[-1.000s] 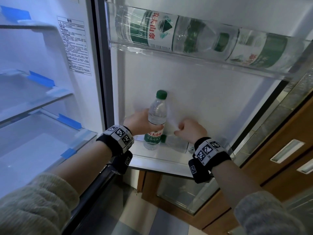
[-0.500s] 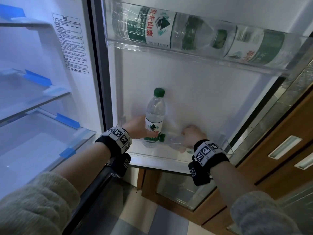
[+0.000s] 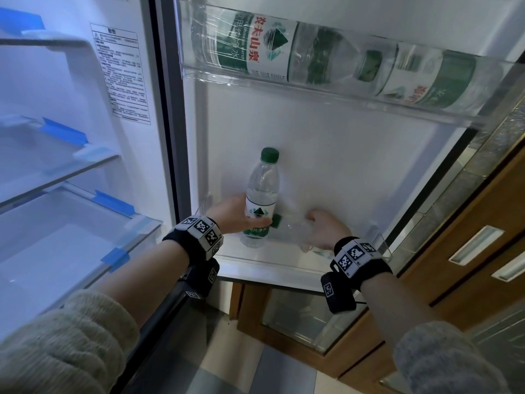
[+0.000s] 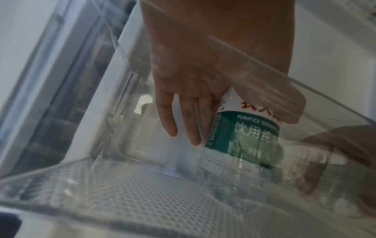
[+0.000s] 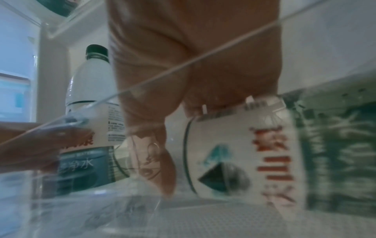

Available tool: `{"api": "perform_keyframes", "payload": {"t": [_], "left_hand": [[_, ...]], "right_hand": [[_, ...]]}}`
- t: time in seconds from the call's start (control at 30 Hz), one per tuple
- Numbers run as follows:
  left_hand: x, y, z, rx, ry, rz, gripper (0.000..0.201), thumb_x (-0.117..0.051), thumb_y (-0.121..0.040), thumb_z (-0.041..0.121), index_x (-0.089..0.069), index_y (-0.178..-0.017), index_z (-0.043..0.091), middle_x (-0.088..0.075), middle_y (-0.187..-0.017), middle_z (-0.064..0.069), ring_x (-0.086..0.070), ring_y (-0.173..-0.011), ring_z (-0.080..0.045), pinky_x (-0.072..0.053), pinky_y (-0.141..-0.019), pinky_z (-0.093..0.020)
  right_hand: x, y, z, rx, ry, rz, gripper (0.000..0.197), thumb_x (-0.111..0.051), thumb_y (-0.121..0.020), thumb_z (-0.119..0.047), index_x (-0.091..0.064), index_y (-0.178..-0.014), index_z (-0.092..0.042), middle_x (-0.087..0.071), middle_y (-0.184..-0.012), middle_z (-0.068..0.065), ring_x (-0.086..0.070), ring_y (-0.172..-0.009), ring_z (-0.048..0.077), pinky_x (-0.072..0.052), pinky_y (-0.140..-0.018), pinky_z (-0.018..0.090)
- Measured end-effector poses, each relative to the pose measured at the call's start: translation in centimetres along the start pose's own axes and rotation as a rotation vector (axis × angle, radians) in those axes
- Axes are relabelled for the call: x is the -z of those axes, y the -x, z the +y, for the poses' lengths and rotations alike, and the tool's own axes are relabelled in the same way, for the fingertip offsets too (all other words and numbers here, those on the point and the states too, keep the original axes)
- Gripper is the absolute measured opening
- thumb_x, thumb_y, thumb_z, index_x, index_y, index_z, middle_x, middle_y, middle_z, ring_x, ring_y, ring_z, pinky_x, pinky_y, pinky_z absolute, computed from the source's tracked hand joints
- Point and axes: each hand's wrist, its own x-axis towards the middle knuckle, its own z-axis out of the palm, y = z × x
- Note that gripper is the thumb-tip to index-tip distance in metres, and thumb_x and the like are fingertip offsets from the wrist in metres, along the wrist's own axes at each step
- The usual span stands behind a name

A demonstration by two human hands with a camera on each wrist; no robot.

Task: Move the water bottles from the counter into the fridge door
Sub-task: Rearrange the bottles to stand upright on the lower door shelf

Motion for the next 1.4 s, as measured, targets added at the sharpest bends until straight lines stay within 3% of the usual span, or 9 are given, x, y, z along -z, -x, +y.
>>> {"api": "perform_keyframes", "payload": {"t": [0.07, 0.23, 0.37, 0.53, 0.7, 0.87, 1.03, 1.17, 1.4], "left_hand": [[0.0, 0.0, -0.1, -0.004, 0.003, 0.006, 0.052, -0.068, -0.074, 0.058, -0.058, -0.115, 0.029, -0.071, -0.108, 0.005, -0.066, -0.094, -0.012, -0.056, -0.088, -0.039], [-0.2, -0.2, -0.2, 0.006, -0.014, 0.011, 0.063, -0.065, -0.067, 0.067, -0.057, -0.115, 0.028, -0.071, -0.108, 0.004, -0.066, -0.093, -0.013, -0.056, -0.088, -0.040], [-0.3, -0.3, -0.3, 0.017, -0.006, 0.008, 0.060, -0.068, -0.070, 0.062, -0.056, -0.117, 0.027, -0.070, -0.109, 0.003, -0.067, -0.095, -0.015, -0.055, -0.090, -0.040], [-0.3, 0.0, 0.1, 0.001, 0.011, 0.008, 0.049, -0.070, -0.075, 0.054, -0.057, -0.114, 0.028, -0.070, -0.108, 0.003, -0.066, -0.092, -0.012, -0.054, -0.090, -0.037], [-0.2, 0.3, 0.3, 0.021, 0.000, 0.010, 0.062, -0.067, -0.069, 0.063, -0.057, -0.119, 0.027, -0.070, -0.112, 0.004, -0.067, -0.094, -0.012, -0.056, -0.089, -0.040], [-0.1, 0.5, 0.3, 0.067, -0.012, 0.057, 0.080, -0.065, -0.060, 0.072, -0.052, -0.124, 0.026, -0.069, -0.114, 0.004, -0.065, -0.096, -0.015, -0.056, -0.088, -0.040], [-0.1, 0.7, 0.5, 0.125, -0.024, 0.079, 0.079, -0.070, -0.065, 0.064, -0.048, -0.127, 0.021, -0.065, -0.116, 0.001, -0.063, -0.099, -0.019, -0.054, -0.089, -0.041], [-0.1, 0.6, 0.4, 0.138, -0.025, 0.086, 0.091, -0.062, -0.053, 0.075, -0.049, -0.125, 0.021, -0.067, -0.112, 0.001, -0.064, -0.095, -0.018, -0.056, -0.086, -0.040], [0.0, 0.6, 0.5, 0.144, 0.038, 0.095, 0.063, -0.074, -0.066, 0.053, -0.054, -0.117, 0.023, -0.068, -0.100, 0.007, -0.064, -0.088, -0.010, -0.055, -0.079, -0.029]], "right_hand": [[0.3, 0.9, 0.1, 0.001, -0.029, 0.091, 0.053, -0.079, -0.064, -0.032, -0.055, -0.110, -0.025, -0.060, -0.101, -0.004, -0.058, -0.088, 0.020, -0.049, -0.079, 0.032], [1.3, 2.9, 0.4, 0.041, -0.211, 0.349, 0.064, -0.076, -0.066, -0.033, -0.054, -0.126, -0.024, -0.064, -0.109, -0.001, -0.060, -0.095, 0.023, -0.048, -0.082, 0.031], [2.0, 3.1, 0.3, 0.091, -0.559, 0.465, 0.056, -0.081, -0.068, -0.031, -0.058, -0.119, -0.023, -0.062, -0.097, -0.008, -0.061, -0.088, 0.017, -0.051, -0.083, 0.033], [1.5, 2.6, -0.7, 0.138, -0.871, 0.453, 0.037, -0.084, -0.070, -0.024, -0.065, -0.100, -0.016, -0.070, -0.098, -0.001, -0.067, -0.089, 0.016, -0.057, -0.082, 0.042], [0.6, 2.0, -2.4, 0.234, -0.895, 0.403, 0.039, -0.084, -0.069, -0.029, -0.066, -0.104, -0.022, -0.072, -0.100, -0.005, -0.068, -0.093, 0.014, -0.056, -0.079, 0.033], [0.2, 1.6, -2.6, 0.283, -0.929, 0.306, 0.052, -0.082, -0.071, -0.028, -0.059, -0.118, -0.026, -0.069, -0.111, -0.006, -0.066, -0.101, 0.014, -0.056, -0.089, 0.043], [-0.6, 1.6, -2.2, 0.213, -0.882, 0.352, 0.055, -0.086, -0.066, -0.018, -0.057, -0.112, -0.024, -0.067, -0.110, -0.001, -0.065, -0.101, 0.017, -0.055, -0.087, 0.037], [-1.9, 1.2, -1.3, 0.030, -0.720, 0.274, 0.060, -0.091, -0.058, -0.028, -0.064, -0.109, -0.016, -0.072, -0.108, 0.002, -0.068, -0.096, 0.017, -0.056, -0.087, 0.035], [-1.4, 1.5, -2.8, 0.046, -0.707, 0.259, 0.054, -0.089, -0.060, -0.018, -0.059, -0.105, -0.018, -0.066, -0.104, 0.000, -0.064, -0.096, 0.017, -0.053, -0.087, 0.033]]}}
